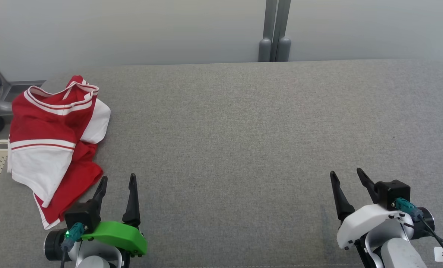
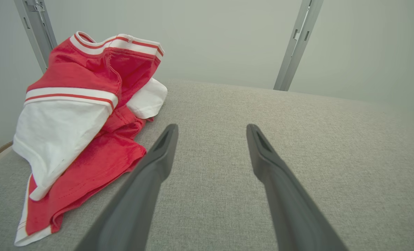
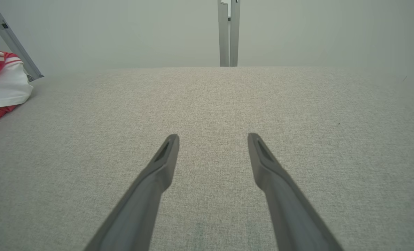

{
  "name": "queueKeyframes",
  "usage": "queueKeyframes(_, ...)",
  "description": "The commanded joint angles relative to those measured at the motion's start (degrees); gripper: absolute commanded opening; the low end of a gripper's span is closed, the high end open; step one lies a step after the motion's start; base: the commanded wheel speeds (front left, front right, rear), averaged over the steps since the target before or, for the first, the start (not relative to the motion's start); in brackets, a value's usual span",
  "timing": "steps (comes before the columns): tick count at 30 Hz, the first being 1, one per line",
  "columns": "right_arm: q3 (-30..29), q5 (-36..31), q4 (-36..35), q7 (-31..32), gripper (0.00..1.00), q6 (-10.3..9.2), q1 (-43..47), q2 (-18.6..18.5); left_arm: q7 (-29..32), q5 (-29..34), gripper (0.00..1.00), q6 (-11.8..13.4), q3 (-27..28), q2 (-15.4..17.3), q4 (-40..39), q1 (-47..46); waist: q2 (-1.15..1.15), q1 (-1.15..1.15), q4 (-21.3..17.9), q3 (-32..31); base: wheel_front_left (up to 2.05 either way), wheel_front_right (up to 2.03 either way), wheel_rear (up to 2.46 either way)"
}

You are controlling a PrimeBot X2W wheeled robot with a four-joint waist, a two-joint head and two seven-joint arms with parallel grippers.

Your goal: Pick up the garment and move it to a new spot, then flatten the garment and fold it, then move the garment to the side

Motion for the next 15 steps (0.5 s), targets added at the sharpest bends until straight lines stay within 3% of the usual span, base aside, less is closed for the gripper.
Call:
queueKeyframes(1, 0.22, -1.6, 0.22, -0.53, 1.0, 0.02, -0.93, -0.33, -0.58, 1.34, 1.0, 0.59, -0.19, 0.38, 0.13, -1.02, 0.0, 0.0, 0.01, 0.06, 0.0, 0.0, 0.0)
queueKeyframes(15, 0.46, -5.53, 1.06, -1.39, 1.0, 0.01, -1.59, -0.37, -1.58, 4.3, 1.0, 0.97, -0.73, 0.5, 0.97, -1.57, 0.0, 0.0, 0.28, 0.44, 0.0, 0.0, 0.0)
